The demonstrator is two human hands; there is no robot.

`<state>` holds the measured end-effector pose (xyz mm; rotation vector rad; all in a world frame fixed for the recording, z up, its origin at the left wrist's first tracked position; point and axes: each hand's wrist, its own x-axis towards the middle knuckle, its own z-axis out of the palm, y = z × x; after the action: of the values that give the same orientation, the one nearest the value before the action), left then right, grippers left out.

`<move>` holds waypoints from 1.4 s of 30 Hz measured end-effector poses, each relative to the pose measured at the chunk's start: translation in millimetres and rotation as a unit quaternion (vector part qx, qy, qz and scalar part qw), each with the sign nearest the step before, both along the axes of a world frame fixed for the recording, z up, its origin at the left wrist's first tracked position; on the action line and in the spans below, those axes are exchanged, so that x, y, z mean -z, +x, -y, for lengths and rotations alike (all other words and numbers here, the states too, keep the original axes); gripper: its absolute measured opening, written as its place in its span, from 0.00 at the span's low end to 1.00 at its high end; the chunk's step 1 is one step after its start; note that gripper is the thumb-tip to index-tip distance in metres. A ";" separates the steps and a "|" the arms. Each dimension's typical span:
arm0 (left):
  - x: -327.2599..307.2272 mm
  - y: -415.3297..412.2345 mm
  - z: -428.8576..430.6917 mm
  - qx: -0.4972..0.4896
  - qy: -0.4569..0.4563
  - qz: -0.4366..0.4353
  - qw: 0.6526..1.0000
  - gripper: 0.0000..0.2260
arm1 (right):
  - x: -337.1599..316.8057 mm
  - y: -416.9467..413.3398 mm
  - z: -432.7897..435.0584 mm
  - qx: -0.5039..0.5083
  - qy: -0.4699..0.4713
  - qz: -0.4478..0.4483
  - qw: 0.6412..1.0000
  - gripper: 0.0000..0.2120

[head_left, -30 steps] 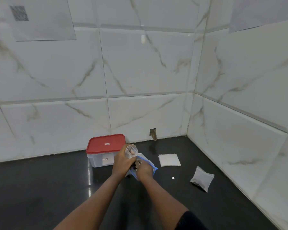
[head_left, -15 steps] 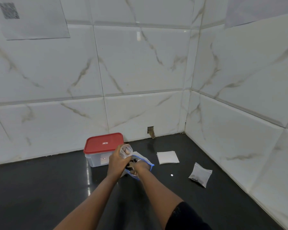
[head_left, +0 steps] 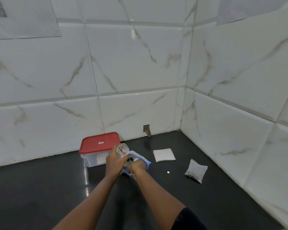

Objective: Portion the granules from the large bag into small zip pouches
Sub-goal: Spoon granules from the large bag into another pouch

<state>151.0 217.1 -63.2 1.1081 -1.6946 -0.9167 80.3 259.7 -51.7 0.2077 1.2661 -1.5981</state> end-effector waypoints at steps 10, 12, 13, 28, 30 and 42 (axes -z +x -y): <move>-1.0 -8.8 2.0 -0.023 0.017 0.011 1.000 0.19 | -1.2 -29.0 -11.5 -0.110 0.116 -0.333 0.929 0.16; -3.6 -10.6 0.7 -0.021 0.017 0.007 1.000 0.19 | -3.3 -36.7 -13.8 -0.111 0.106 -0.347 0.925 0.16; -4.1 -11.5 0.6 -0.020 0.017 0.006 1.000 0.19 | -4.5 -41.0 -14.9 -0.115 0.102 -0.355 0.922 0.15; 2.3 -11.6 6.3 -0.011 0.053 -0.010 0.998 0.23 | -75.8 -107.3 -62.9 -0.162 0.091 -0.412 0.892 0.15; 2.8 -10.7 6.2 -0.005 0.051 -0.007 0.999 0.24 | -87.2 -103.4 -63.6 -0.154 0.078 -0.431 0.886 0.14; 10.0 -15.2 8.9 -0.007 0.056 0.006 0.998 0.27 | -97.8 -37.8 -58.4 -0.213 0.057 -0.723 0.654 0.16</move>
<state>135.8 208.1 -73.2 1.2004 -1.6594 -1.0086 42.5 318.2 46.1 -1.5073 2.3049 -1.0606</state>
